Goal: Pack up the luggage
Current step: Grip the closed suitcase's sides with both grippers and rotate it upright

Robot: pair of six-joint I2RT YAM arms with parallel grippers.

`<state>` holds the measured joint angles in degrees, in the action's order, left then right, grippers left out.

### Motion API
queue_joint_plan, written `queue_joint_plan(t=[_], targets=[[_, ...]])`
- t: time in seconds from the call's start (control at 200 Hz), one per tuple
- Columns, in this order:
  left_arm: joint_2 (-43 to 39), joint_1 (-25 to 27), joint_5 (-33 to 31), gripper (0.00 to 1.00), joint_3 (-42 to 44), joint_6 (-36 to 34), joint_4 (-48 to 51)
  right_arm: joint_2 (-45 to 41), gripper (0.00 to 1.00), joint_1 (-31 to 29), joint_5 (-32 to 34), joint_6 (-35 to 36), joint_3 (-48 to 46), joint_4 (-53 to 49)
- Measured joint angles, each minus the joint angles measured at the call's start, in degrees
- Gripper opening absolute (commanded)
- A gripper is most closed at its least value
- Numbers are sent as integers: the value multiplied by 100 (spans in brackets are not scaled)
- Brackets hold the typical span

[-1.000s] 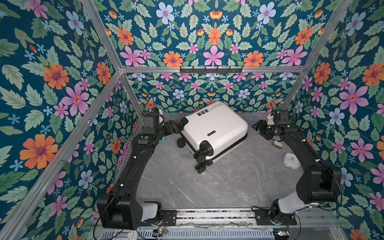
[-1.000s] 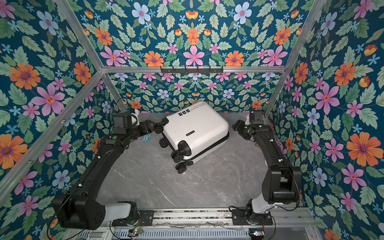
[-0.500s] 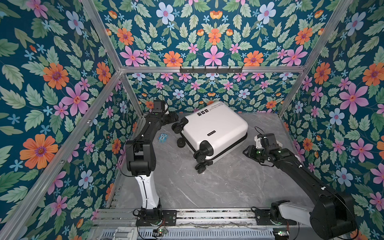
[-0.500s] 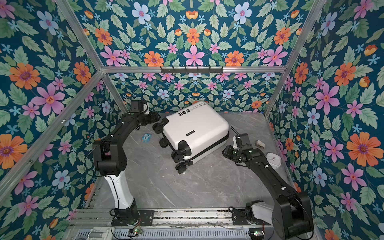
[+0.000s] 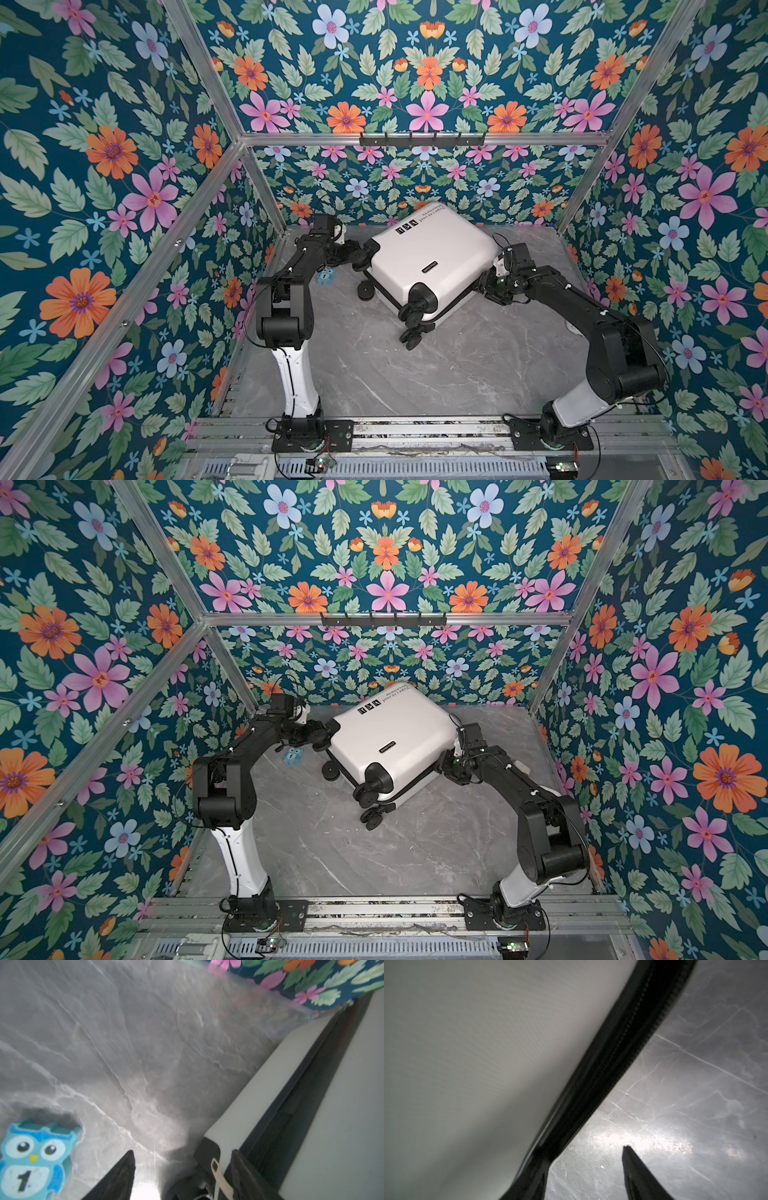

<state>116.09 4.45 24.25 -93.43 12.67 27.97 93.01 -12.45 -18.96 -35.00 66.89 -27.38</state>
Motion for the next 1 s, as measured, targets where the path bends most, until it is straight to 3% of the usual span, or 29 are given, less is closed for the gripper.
queue_joint_plan(t=[0.17,0.44,0.545,0.61,1.0], targets=[[-208,87,-44,73,339,-79,-136,490,50,37,63,-9,623,-258],[-588,439,-278,73,970,-55,-588,750,50,382,-247,35,675,-20],[-732,601,-450,73,1215,81,-822,809,66,531,-435,57,638,190],[-824,710,-601,73,1344,105,-935,807,70,577,-389,70,608,225],[-1543,1185,-911,73,2297,697,-1292,1445,69,579,-160,313,1582,-15]])
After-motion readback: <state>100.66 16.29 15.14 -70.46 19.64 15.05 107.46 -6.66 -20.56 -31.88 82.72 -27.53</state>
